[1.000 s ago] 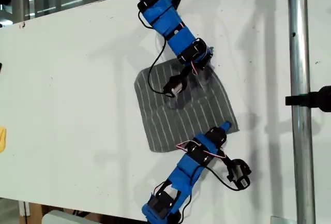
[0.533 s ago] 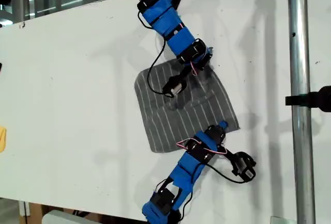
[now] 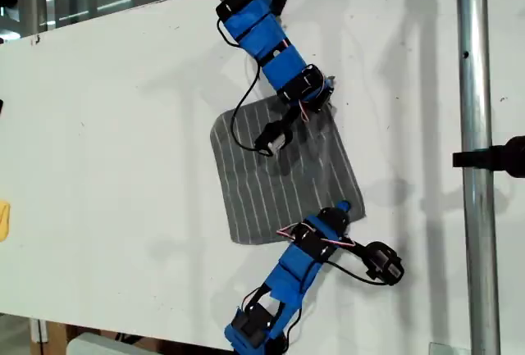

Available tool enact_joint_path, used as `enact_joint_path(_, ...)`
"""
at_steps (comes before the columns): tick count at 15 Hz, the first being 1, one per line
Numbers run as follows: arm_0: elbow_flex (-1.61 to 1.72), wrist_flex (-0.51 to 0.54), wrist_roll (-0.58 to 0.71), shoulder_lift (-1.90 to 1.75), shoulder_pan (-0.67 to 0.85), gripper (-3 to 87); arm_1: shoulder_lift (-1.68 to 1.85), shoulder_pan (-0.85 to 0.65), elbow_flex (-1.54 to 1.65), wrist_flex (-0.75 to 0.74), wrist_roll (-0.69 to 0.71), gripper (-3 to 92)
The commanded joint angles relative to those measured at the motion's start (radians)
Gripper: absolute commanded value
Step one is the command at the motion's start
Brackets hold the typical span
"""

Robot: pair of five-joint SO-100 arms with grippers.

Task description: Grasp corners of a towel and fold twice.

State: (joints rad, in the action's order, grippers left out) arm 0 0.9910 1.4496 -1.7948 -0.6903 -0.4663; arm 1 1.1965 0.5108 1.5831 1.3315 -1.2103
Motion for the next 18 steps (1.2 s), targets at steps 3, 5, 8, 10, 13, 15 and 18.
enact_joint_path(3, 0.371, -0.135, 0.0, -0.23, 0.017, 22.5, 0.075, -0.018, -0.064, -0.006, 0.011, -0.2)
enact_joint_path(5, 0.39, -0.112, 0.015, -0.282, 0.012, 22.5, 0.046, -0.037, -0.129, -0.023, 0.014, -0.2)
enact_joint_path(8, 0.419, -0.077, 0.008, -0.423, -0.014, 22.5, -0.083, -0.06, -0.291, -0.025, 0.035, -0.2)
enact_joint_path(10, 0.413, -0.031, 0.021, -0.52, -0.031, 23.0, -0.101, -0.071, -0.296, -0.034, 0.043, -0.2)
enact_joint_path(13, 0.382, 0.058, 0.081, -0.73, -0.049, 20.9, -0.107, -0.087, -0.295, -0.037, 0.057, -0.2)
enact_joint_path(15, 0.353, 0.091, 0.129, -0.913, -0.054, 26.9, -0.11, -0.094, -0.295, -0.037, 0.063, -0.2)
enact_joint_path(18, 0.296, 0.213, 0.144, -1.032, -0.032, 26.7, -0.107, -0.095, -0.296, -0.035, 0.069, -0.2)
